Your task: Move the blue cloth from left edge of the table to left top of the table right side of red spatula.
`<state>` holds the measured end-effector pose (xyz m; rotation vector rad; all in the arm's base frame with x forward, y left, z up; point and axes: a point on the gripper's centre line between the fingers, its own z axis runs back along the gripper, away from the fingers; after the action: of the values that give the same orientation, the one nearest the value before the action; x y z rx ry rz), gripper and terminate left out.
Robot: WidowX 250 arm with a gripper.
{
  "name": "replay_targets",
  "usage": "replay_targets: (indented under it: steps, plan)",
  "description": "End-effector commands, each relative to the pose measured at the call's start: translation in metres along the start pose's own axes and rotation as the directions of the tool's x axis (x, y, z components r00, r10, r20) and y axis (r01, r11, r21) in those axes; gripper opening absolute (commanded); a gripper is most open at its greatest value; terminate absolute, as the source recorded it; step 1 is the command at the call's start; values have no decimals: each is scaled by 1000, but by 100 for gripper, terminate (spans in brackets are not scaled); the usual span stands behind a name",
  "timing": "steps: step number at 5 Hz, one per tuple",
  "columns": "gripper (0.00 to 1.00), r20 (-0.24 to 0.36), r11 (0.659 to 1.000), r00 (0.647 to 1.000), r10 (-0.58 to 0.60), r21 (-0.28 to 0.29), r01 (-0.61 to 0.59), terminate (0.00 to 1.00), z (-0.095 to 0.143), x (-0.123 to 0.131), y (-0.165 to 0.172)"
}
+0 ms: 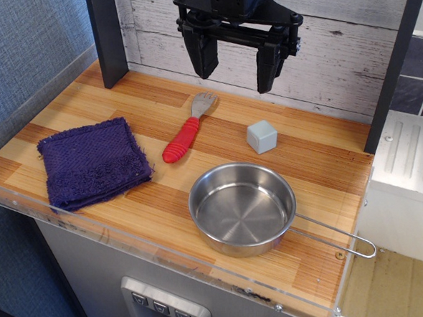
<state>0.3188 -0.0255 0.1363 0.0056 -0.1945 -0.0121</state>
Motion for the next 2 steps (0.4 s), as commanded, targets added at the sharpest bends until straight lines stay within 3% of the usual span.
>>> replay_targets:
  steps: [1, 2]
  plan:
    - [100, 0, 1000, 1000, 0, 0, 0, 0, 0, 0, 0]
    - [100, 21, 999, 999, 32, -3, -32, 0, 5, -10, 37]
